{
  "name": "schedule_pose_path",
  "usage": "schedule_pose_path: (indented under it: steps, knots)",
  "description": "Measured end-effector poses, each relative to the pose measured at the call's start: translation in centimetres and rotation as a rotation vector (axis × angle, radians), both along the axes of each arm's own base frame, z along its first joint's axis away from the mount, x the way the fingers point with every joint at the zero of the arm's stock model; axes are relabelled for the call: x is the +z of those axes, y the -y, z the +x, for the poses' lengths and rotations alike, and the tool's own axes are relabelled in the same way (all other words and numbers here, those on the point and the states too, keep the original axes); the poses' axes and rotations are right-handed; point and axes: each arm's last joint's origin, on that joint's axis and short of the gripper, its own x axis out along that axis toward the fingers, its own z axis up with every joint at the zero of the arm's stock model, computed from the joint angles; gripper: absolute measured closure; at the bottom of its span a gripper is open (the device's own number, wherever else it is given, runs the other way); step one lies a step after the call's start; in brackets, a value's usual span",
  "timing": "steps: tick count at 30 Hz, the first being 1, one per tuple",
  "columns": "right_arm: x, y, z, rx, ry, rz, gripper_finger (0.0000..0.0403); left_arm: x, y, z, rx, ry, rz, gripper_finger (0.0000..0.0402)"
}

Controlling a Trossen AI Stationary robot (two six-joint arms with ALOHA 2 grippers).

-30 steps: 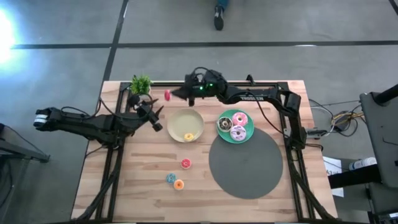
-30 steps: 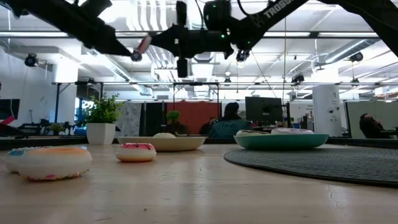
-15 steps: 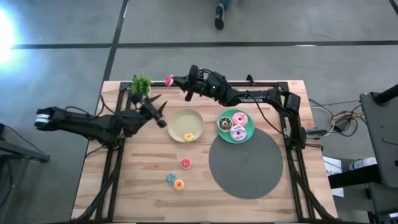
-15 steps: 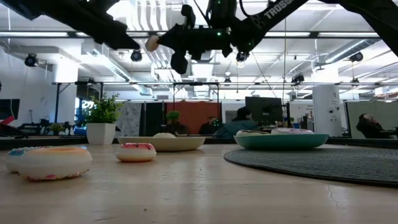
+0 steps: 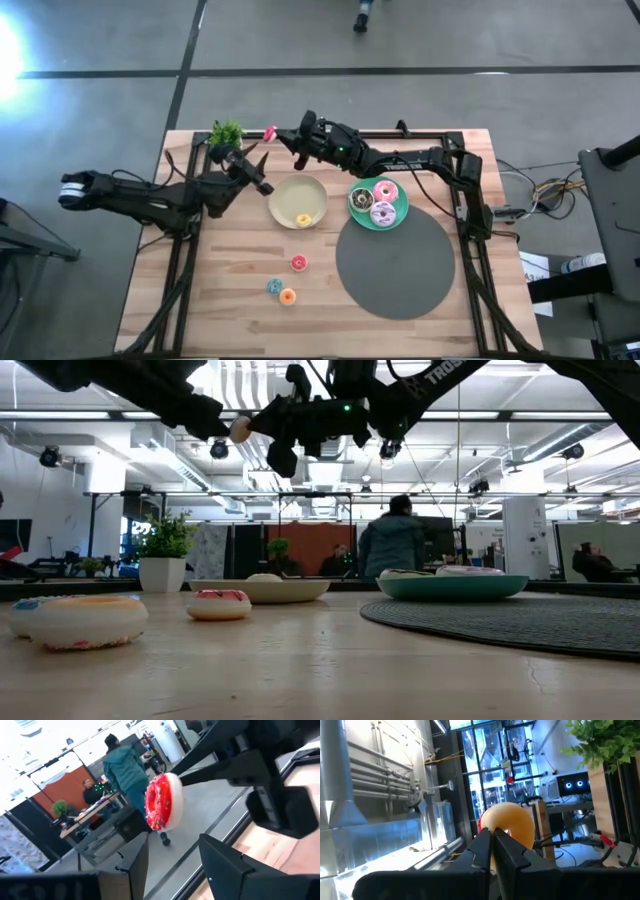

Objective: Pick & Place donuts
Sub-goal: Put the small red donut on the white plate

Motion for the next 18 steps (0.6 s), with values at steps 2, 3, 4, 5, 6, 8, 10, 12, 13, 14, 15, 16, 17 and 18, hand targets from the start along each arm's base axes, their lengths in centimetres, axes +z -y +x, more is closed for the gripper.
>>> schedule_pose_path:
  steps: [2, 3, 4, 5, 6, 8, 10, 12, 13, 14, 15, 16, 17, 18]
  knots:
    - [0.0, -0.2, 0.0, 0.001, 0.001, 0.004, 0.0394, -0.1, -0.2, 0.1, 0.01, 0.0, -0.002, 0.0252]
    - [0.0, -0.3, 0.1, 0.002, 0.002, 0.004, 0.0394, -0.2, -0.3, 0.2, 0.016, -0.005, -0.002, 0.0252]
    - [0.0, -0.3, 0.1, 0.002, 0.002, 0.004, 0.0394, -0.3, -0.5, 0.3, 0.022, -0.014, -0.003, 0.0252]
    - [0.0, -0.4, 0.1, 0.003, 0.002, 0.004, 0.0394, -0.4, -0.6, 0.4, 0.029, -0.018, -0.005, 0.0252]
    - [0.0, -0.5, 0.1, 0.005, 0.001, 0.003, 0.0394, -0.4, -0.7, 0.4, 0.035, -0.016, -0.007, 0.0252]
    - [0.0, -0.5, 0.2, 0.007, 0.001, 0.004, 0.0394, -0.1, -0.8, 0.5, 0.033, 0.009, -0.013, 0.0252]
    - [0.0, -0.5, 0.2, 0.007, 0.0, 0.001, 0.0394, 0.2, -0.9, 0.5, 0.033, 0.027, -0.015, 0.0252]
    - [0.0, -0.6, 0.2, 0.007, 0.0, 0.0, 0.0394, 0.4, -1.1, 0.7, 0.039, 0.028, -0.014, 0.0252]
    - [0.0, -0.6, 0.2, 0.008, -0.001, -0.001, 0.0394, 0.4, -1.2, 0.7, 0.041, 0.023, -0.015, 0.0252]
    - [0.0, -0.6, 0.2, 0.009, -0.002, -0.004, 0.0394, 0.4, -1.3, 0.8, 0.038, 0.021, -0.015, 0.0252]
    - [0.0, -0.6, 0.2, 0.012, -0.002, -0.005, 0.0394, 0.4, -1.3, 0.9, 0.027, 0.022, -0.016, 0.0252]
    - [0.0, -0.6, 0.2, 0.014, -0.002, -0.005, 0.0394, 0.4, -1.4, 1.0, 0.019, 0.022, -0.017, 0.0252]
    - [0.0, -0.6, 0.2, 0.015, -0.002, -0.005, 0.0394, 0.3, -1.4, 1.2, 0.013, 0.016, -0.018, 0.0252]
    - [0.0, -0.6, 0.2, 0.017, -0.002, -0.007, 0.0394, 0.3, -1.4, 1.3, 0.012, 0.012, -0.018, 0.0252]
